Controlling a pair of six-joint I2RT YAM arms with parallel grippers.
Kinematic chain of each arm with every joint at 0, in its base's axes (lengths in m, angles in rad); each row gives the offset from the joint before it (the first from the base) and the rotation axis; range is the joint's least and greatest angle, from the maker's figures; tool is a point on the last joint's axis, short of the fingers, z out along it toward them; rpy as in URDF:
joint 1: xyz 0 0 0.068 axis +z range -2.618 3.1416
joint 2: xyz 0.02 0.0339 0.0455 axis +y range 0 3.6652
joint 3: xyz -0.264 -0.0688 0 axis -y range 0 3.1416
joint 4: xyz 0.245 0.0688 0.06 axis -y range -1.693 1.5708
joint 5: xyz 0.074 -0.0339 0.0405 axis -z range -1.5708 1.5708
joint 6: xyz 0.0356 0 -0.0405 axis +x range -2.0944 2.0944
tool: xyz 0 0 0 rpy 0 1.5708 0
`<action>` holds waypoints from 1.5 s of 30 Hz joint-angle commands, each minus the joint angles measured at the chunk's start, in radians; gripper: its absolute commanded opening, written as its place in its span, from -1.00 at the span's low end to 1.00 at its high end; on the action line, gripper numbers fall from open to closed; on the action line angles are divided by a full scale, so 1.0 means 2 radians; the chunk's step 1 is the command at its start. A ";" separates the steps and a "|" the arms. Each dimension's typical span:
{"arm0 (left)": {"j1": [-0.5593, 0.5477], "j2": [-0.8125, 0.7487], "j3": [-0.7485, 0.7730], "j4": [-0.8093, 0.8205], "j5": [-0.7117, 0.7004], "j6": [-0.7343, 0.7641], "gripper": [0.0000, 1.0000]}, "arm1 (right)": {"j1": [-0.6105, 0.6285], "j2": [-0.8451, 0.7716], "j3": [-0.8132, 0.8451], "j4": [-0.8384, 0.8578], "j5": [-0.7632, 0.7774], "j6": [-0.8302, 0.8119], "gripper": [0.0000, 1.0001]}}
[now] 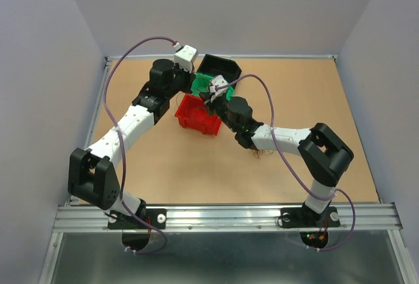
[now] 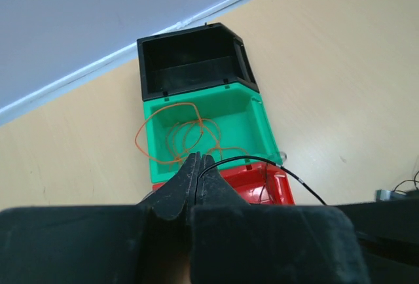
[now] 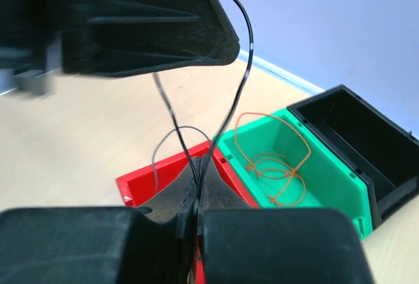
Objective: Untangle the cables
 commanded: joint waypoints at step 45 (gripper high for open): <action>0.088 0.046 -0.005 0.108 0.084 -0.050 0.05 | -0.222 0.033 0.168 -0.076 -0.227 0.322 -0.99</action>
